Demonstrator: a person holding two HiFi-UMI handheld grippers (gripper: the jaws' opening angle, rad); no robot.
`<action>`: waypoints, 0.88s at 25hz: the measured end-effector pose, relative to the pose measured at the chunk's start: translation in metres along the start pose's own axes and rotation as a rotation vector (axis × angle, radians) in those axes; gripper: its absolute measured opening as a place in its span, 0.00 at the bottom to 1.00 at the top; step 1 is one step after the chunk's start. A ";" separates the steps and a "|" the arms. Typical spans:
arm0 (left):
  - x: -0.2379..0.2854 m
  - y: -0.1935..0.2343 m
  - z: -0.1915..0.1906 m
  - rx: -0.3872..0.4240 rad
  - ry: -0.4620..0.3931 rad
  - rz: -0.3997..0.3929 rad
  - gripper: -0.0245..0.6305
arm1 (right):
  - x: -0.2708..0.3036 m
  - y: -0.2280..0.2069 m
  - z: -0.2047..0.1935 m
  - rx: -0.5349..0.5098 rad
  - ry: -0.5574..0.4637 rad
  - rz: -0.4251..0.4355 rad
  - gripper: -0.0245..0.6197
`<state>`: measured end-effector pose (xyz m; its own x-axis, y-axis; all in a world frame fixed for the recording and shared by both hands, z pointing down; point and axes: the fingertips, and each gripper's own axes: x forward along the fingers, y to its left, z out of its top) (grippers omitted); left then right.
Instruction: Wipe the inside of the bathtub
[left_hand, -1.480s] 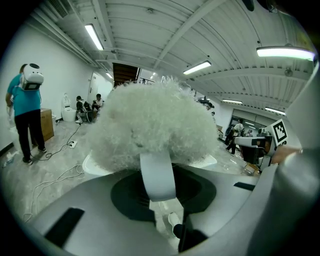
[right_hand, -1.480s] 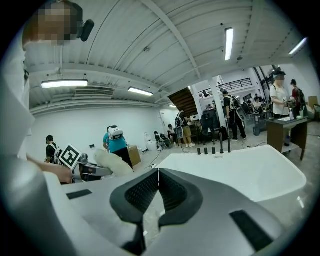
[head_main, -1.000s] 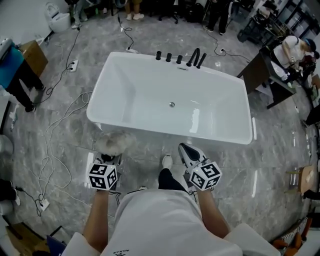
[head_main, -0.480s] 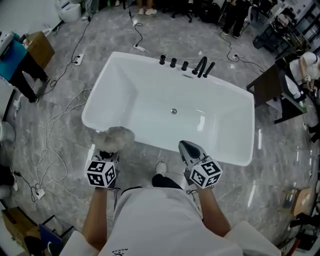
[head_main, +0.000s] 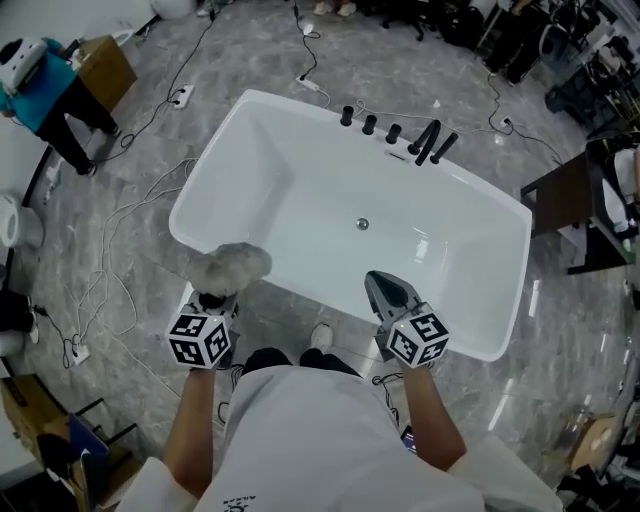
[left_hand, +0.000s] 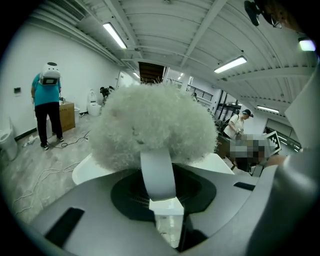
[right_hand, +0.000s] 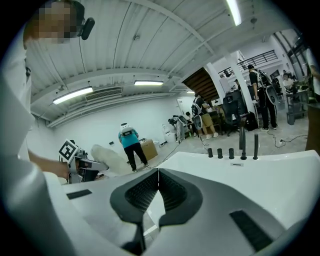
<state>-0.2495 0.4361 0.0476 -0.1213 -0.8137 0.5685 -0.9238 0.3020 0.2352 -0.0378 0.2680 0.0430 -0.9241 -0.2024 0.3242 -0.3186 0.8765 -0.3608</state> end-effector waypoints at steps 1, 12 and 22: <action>0.001 0.002 0.001 -0.004 0.000 0.008 0.19 | 0.004 -0.001 0.000 0.002 0.002 0.007 0.07; 0.007 0.040 0.008 -0.035 0.006 0.047 0.19 | 0.046 0.020 0.000 0.000 0.044 0.061 0.07; 0.083 0.103 0.039 0.050 0.081 -0.036 0.19 | 0.104 0.024 0.013 0.000 0.032 -0.039 0.07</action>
<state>-0.3689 0.3796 0.0881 -0.0599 -0.7803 0.6225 -0.9444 0.2463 0.2180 -0.1439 0.2621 0.0563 -0.9038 -0.2219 0.3660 -0.3539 0.8683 -0.3475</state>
